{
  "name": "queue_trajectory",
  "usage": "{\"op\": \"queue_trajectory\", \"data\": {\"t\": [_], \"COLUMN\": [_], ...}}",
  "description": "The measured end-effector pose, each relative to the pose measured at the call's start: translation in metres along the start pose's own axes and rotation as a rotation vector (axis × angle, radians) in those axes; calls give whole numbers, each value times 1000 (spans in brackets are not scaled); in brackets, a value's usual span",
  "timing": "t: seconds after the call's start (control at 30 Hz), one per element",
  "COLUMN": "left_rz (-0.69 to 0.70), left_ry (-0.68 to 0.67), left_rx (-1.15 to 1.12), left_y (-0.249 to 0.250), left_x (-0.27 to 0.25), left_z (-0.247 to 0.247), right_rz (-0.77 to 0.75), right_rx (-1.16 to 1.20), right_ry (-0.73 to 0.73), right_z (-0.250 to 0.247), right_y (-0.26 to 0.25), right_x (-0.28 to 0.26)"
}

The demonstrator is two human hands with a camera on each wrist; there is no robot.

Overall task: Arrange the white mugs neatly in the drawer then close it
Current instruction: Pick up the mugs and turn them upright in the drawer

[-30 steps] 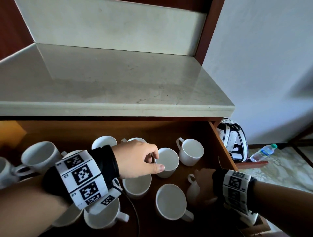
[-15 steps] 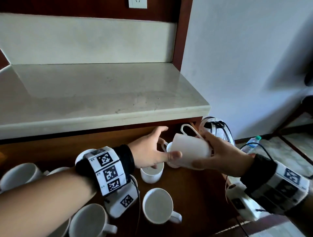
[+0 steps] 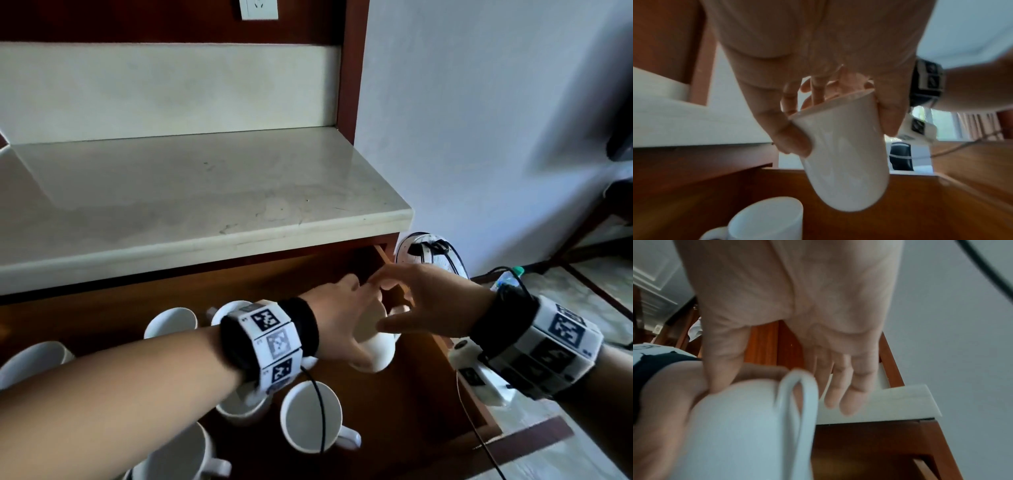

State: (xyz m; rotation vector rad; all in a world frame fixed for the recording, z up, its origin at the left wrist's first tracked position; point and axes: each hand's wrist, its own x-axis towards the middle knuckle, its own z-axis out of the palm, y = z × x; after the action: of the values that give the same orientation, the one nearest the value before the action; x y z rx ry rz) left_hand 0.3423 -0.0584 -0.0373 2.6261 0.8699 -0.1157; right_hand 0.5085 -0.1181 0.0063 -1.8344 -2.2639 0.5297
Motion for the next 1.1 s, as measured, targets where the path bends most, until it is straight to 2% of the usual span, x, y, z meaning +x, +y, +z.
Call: {"op": "queue_trajectory", "data": {"t": [0.1,0.4,0.7,0.87,1.0,1.1], "left_rz": [-5,-116,-94,-83,-88,-143], "left_ry": [-120,-285,-379,-337,-175,-94], "left_rx": [94,255,388,343,195,153], "left_y": [4,20,25,22,1,-27], "left_x": [9,24,38,31,-3,-38], "left_z": [14,41,60,51,17,-15], "right_rz": [41,150,176,134,79,29], "right_rx": [-110,-58,-37,-46,-59,-78], "right_ry": [-87,-45,-27,-20,6,21], "right_z": [3,2,4,4,-3,-8], "right_y": [-1,4,9,4,-12,-37], "right_x": [-1,-14,-20,-13,-5,10]}}
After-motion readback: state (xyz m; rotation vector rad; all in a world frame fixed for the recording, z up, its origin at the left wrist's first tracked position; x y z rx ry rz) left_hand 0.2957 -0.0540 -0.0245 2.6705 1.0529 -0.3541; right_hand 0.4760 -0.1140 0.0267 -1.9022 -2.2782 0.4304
